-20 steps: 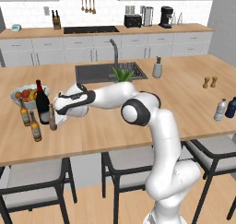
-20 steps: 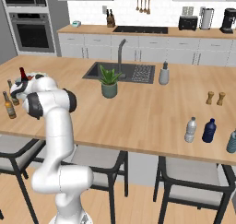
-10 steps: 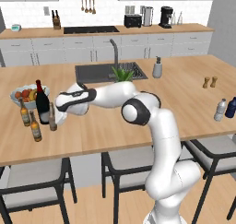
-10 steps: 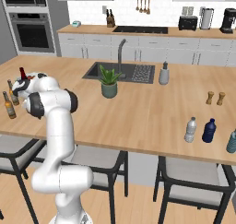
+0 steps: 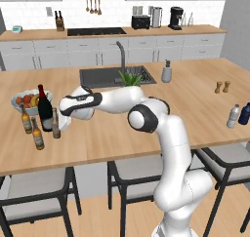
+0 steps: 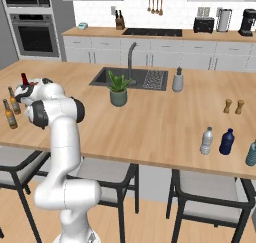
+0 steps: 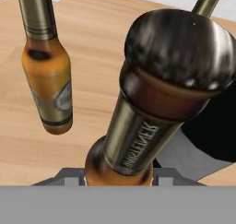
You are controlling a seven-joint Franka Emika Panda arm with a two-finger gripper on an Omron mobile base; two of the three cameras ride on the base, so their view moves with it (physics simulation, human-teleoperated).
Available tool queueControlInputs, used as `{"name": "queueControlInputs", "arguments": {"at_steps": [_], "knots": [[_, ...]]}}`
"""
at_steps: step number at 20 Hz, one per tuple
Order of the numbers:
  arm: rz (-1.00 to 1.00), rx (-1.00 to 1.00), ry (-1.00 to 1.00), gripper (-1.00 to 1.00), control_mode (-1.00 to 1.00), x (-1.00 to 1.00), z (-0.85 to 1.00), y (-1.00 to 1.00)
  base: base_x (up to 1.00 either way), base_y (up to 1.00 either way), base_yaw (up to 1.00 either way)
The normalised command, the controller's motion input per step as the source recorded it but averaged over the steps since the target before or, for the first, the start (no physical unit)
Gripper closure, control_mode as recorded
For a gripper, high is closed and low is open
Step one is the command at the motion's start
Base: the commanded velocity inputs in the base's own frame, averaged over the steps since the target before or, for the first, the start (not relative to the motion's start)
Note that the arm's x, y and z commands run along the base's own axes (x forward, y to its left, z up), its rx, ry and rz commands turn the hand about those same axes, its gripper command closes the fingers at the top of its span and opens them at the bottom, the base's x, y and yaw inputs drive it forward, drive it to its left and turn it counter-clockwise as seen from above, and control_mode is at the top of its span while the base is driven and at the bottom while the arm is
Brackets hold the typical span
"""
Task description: Move the plastic bottles in the middle to the plastics group, and the glass bottles in the middle to the glass group.
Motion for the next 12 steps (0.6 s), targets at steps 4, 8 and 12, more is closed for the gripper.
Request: {"name": "queueControlInputs", "arguments": {"at_steps": [4, 8, 12], "knots": [[0.00, 0.00, 0.00, -1.00, -1.00, 0.00, 0.00, 0.00, 0.00, 0.00, 0.00], [0.00, 0.00, 0.00, -1.00, -1.00, 0.00, 0.00, 0.00, 0.00, 0.00, 0.00], [0.00, 0.00, 0.00, -1.00, -1.00, 0.00, 0.00, 0.00, 0.00, 0.00, 0.00]]}}
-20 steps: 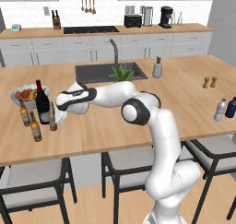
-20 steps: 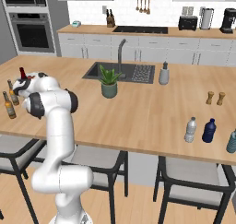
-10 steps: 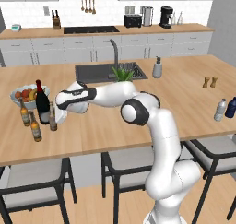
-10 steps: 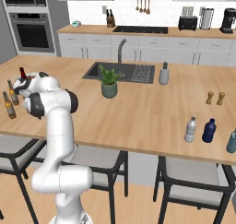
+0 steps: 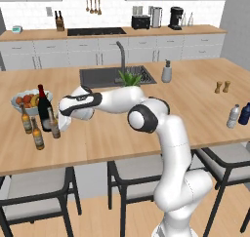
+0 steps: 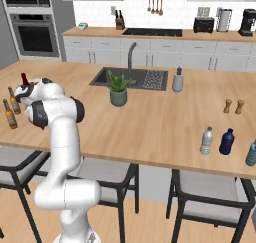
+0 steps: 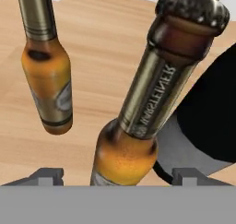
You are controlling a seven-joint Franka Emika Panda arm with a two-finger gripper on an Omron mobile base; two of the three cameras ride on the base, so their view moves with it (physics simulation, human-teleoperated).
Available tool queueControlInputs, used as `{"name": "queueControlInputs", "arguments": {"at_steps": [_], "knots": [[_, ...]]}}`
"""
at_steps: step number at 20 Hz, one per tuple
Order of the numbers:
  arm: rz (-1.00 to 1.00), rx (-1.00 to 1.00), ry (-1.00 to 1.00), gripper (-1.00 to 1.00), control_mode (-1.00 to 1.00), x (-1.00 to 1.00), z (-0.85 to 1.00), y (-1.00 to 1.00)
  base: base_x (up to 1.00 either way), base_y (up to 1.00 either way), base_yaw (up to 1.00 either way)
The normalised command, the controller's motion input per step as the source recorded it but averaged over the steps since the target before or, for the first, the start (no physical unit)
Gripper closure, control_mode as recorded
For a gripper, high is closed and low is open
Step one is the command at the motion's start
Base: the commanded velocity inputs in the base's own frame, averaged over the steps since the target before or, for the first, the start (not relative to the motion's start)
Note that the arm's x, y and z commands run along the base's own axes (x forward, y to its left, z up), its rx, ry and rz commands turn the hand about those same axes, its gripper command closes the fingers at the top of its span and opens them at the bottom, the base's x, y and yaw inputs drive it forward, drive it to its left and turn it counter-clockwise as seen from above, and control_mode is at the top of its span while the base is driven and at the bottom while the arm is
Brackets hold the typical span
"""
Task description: Move the plastic bottles in the middle to the plastics group, and the glass bottles in the middle to the glass group.
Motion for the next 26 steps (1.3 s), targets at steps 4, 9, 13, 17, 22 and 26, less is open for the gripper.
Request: {"name": "queueControlInputs", "arguments": {"at_steps": [4, 9, 13, 17, 22, 26], "knots": [[0.00, 0.00, 0.00, -1.00, -1.00, 0.00, 0.00, -0.01, 0.00, 0.00, 0.00], [0.00, 0.00, 0.00, -1.00, -1.00, -0.03, 0.16, -0.17, 0.00, 0.00, 0.00], [0.00, 0.01, 0.00, -1.00, -1.00, -0.13, 0.74, -0.45, 0.00, 0.00, 0.00], [-0.01, 0.04, 0.06, -1.00, -1.00, -0.23, 0.92, -0.66, 0.00, 0.00, 0.00], [-0.05, 0.00, 0.03, -1.00, -1.00, -0.43, 0.84, -0.90, 0.00, 0.00, 0.00], [-0.15, 0.00, 0.00, -1.00, -1.00, -0.53, 0.50, -0.97, 0.00, 0.00, 0.00]]}}
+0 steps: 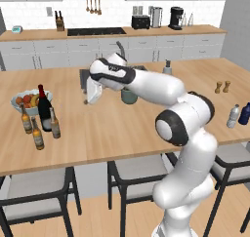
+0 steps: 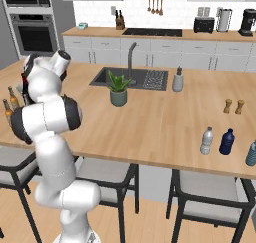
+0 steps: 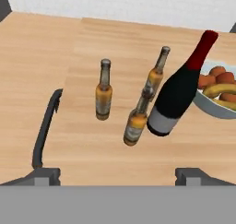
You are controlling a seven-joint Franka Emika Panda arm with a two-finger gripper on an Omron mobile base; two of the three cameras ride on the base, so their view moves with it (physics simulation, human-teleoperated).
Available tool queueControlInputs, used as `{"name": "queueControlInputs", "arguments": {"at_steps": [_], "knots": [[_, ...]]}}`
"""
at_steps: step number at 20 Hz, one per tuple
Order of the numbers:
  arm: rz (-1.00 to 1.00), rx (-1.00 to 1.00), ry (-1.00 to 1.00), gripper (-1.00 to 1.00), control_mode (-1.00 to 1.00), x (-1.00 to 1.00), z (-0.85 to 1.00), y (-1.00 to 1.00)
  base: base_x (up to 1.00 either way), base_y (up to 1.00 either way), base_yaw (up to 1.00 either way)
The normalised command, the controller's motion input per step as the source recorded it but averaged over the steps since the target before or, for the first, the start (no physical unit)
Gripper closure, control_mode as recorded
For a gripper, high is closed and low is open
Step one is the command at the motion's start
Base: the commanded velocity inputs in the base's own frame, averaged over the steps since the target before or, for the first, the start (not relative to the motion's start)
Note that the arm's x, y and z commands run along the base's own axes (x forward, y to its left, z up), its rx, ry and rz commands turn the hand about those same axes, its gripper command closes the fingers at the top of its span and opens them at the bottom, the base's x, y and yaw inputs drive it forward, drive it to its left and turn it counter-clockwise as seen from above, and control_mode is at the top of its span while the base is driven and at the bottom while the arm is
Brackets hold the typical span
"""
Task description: Move the plastic bottles in the middle to the plastics group, and the glass bottles in the middle to the glass group.
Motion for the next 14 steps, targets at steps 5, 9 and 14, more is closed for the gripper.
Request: {"name": "queueControlInputs", "arguments": {"at_steps": [5, 9, 14], "knots": [[-0.22, -0.03, 0.00, -1.00, -1.00, -0.50, 0.46, -1.00, 0.00, 0.00, 0.00], [-0.31, -0.09, 0.02, -1.00, -1.00, -0.48, 0.27, -1.00, 0.00, 0.00, 0.00], [-0.40, -0.13, 0.02, -1.00, -1.00, -0.40, 0.07, -1.00, 0.00, 0.00, 0.00]]}}
